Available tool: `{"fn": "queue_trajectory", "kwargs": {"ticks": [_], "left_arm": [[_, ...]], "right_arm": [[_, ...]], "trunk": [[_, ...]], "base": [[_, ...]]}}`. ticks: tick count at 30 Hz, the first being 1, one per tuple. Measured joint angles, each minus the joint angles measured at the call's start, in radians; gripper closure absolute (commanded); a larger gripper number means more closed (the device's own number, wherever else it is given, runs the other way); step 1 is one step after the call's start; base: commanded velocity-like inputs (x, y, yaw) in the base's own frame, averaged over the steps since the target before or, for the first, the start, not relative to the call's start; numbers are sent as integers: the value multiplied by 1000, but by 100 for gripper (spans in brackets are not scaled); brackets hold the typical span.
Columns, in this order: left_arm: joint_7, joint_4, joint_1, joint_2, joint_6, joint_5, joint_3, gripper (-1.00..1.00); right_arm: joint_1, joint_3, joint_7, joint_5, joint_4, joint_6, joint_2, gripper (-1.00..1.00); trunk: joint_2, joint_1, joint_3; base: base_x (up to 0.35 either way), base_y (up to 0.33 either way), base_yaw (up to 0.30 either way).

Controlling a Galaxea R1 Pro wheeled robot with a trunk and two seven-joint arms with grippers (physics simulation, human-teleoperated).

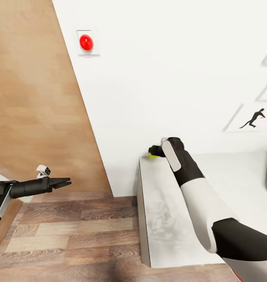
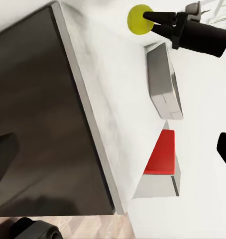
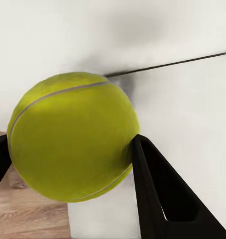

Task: Put all the toys in the child's room - the three board games (two on the bed and one on the table), the two jigsaw puzzles on the table, and the tennis ball on the table - inside the toy box on the table in the child's room.

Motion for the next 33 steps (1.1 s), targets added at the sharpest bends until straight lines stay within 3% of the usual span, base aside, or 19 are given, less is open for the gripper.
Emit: {"fn": "queue_trajectory", "kwargs": {"ticks": [5, 10, 14, 16, 18, 22, 27, 33], "left_arm": [[0, 0, 0, 1, 0, 0, 0, -100], [0, -1, 0, 1, 0, 0, 0, -100], [0, -2, 0, 1, 0, 0, 0, -100], [0, -2, 0, 1, 0, 0, 0, -100], [0, -2, 0, 1, 0, 0, 0, -100], [0, -2, 0, 1, 0, 1, 0, -100], [0, -4, 0, 1, 0, 1, 0, -100], [0, -5, 0, 1, 0, 3, -1, -100]], "right_arm": [[9, -46, 6, -37, -103, 58, -2, 100], [37, -82, 21, -137, -181, 114, -3, 100], [89, -101, 57, -251, -259, 125, -26, 100], [136, -108, 119, -393, -309, 125, -80, 100], [170, -110, 155, -474, -349, 125, -111, 100], [274, -111, 213, -584, -481, 125, -153, 100], [393, -111, 295, -619, -613, 126, -163, 100], [547, -108, 595, -643, -660, 125, -163, 100]], "trunk": [[0, 0, 7], [0, 0, 14], [0, 0, 19], [0, 0, 22], [0, 0, 25], [0, 0, 30], [0, 0, 37], [0, 0, 45]], "base": [[0, 0, -209], [0, 0, -209], [0, 0, -210], [0, 0, -210], [0, 0, -210], [0, 0, -210], [0, 0, -210], [0, 0, -210]]}}
